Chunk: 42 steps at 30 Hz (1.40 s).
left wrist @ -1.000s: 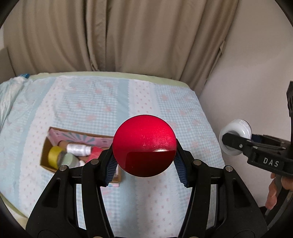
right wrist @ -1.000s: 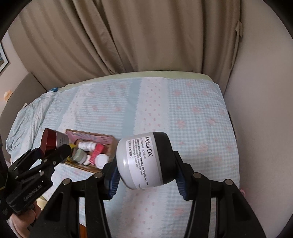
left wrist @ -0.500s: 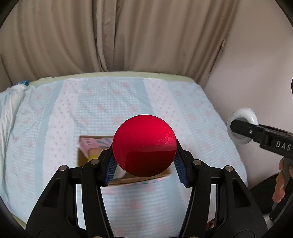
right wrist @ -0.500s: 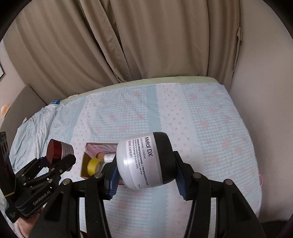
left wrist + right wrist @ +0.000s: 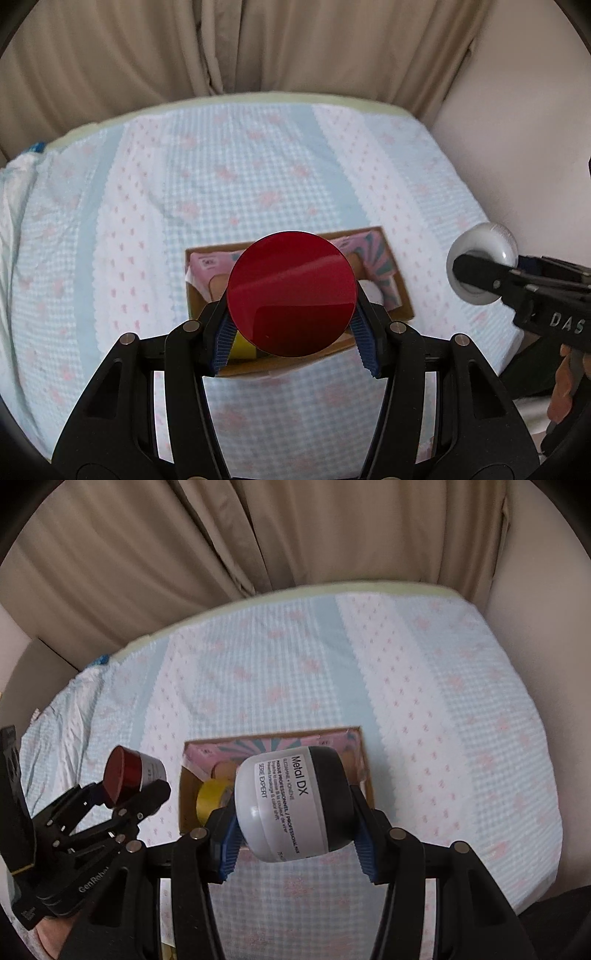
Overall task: Organize rigid objects
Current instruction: 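Carry the red-lidded jar and Metal DX jar over the cardboard box with both tools, then open both tools to release the two jars into the box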
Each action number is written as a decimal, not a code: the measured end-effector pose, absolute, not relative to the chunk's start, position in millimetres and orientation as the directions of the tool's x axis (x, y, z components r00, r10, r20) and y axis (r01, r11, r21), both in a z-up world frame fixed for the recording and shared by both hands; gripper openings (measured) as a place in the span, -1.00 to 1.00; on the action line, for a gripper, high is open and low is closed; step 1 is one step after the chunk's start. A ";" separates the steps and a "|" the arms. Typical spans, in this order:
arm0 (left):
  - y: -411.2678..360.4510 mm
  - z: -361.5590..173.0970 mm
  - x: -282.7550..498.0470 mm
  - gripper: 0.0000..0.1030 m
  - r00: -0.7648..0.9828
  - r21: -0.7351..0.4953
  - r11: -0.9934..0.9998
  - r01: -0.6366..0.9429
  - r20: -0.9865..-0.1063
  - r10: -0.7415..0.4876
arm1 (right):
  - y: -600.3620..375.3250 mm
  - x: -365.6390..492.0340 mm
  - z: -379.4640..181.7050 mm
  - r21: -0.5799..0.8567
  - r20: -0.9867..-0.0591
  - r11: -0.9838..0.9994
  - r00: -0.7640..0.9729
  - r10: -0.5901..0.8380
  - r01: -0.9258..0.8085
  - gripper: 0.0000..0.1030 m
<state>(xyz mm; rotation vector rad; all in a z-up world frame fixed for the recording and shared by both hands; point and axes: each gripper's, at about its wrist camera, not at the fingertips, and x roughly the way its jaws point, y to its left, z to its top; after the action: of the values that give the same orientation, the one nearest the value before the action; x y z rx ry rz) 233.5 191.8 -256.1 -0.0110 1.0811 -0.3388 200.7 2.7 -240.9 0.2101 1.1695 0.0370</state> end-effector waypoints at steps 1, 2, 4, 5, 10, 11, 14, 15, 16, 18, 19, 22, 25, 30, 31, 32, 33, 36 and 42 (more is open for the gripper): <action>193.3 -264.9 239.7 0.00 0.410 -0.177 0.948 0.263 -0.869 -0.276 | 3.3 205.8 -250.1 0.184 -0.916 0.979 0.376 0.139 0.087 -0.07; 194.6 -271.5 244.3 0.00 0.400 -0.180 0.949 0.260 -0.874 -0.275 | 4.0 209.7 -258.9 0.185 -0.922 0.978 0.362 0.140 0.095 -0.07; 196.9 -286.8 255.8 0.00 0.373 -0.181 0.949 0.259 -0.887 -0.271 | 4.7 218.4 -277.7 0.186 -0.934 0.976 0.330 0.139 0.114 -0.07; 198.1 -293.1 260.5 0.00 0.364 -0.181 0.949 0.259 -0.892 -0.270 | 5.5 223.3 -286.9 0.184 -0.939 0.975 0.314 0.137 0.124 -0.07; 201.9 -330.2 290.2 0.00 0.317 -0.165 0.950 0.264 -0.916 -0.247 | 7.7 250.2 -327.1 0.169 -0.961 0.975 0.244 0.130 0.147 -0.07; 202.0 -337.9 296.2 0.00 0.307 -0.158 0.951 0.266 -0.921 -0.239 | 8.2 255.5 -334.1 0.167 -0.964 0.975 0.231 0.130 0.150 -0.07; 202.0 -359.9 311.4 0.00 0.274 -0.144 0.953 0.267 -0.937 -0.218 | 9.3 268.8 -353.2 0.161 -0.971 0.975 0.202 0.128 0.154 -0.07; 201.4 -366.4 315.3 0.00 0.263 -0.140 0.954 0.266 -0.941 -0.212 | 9.5 272.9 -358.5 0.159 -0.973 0.975 0.194 0.128 0.157 -0.07; 200.3 -374.8 320.1 0.00 0.250 -0.136 0.954 0.268 -0.946 -0.205 | 9.0 275.7 -362.2 0.158 -0.974 0.975 0.189 0.127 0.159 -0.07; 198.1 -387.1 326.9 0.00 0.230 -0.130 0.955 0.267 -0.954 -0.194 | 5.7 283.7 -373.5 0.152 -0.977 0.974 0.174 0.122 0.171 -0.07; 195.7 -395.1 331.1 0.00 0.213 -0.127 0.956 0.263 -0.959 -0.186 | 3.0 287.7 -378.4 0.147 -0.979 0.973 0.167 0.117 0.179 -0.07; 186.9 -411.7 339.2 0.00 0.183 -0.128 0.955 0.269 -0.966 -0.181 | -8.3 297.7 -395.2 0.137 -0.984 0.968 0.144 0.108 0.209 -0.07; 173.5 -421.2 341.4 0.00 0.167 -0.118 0.944 0.307 -0.970 -0.175 | -17.1 304.2 -408.5 0.136 -0.987 0.962 0.121 0.110 0.237 -0.07; 153.8 -428.0 342.0 0.01 0.134 -0.123 0.926 0.357 -0.974 -0.181 | -28.6 310.0 -423.6 0.141 -0.988 0.952 0.102 0.117 0.271 -0.06; 150.9 -429.2 342.6 0.02 0.125 -0.117 0.926 0.359 -0.977 -0.172 | -29.2 310.4 -424.4 0.149 -0.986 0.952 0.108 0.124 0.269 -0.06; 149.4 -428.9 342.3 0.28 0.122 -0.115 0.926 0.360 -0.978 -0.169 | -29.8 310.7 -424.4 0.157 -0.985 0.951 0.117 0.129 0.268 -0.03; 148.5 -427.6 342.2 0.95 0.128 -0.109 0.926 0.362 -0.978 -0.165 | -31.4 311.2 -422.0 0.165 -0.981 0.949 0.141 0.130 0.270 0.19; 146.1 -418.9 338.8 0.99 0.166 -0.087 0.921 0.381 -0.973 -0.161 | -32.0 312.9 -418.8 0.189 -0.976 0.949 0.155 0.154 0.252 1.00; 156.1 -417.0 329.3 0.99 0.163 -0.062 0.927 0.371 -0.978 -0.131 | -35.3 306.0 -408.8 0.186 -0.974 0.948 0.177 0.142 0.259 1.00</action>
<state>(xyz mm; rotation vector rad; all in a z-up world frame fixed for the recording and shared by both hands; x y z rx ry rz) 329.3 156.1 -417.0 0.2092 1.3633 -0.3617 306.0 -35.3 -408.8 0.3424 1.3983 -0.0849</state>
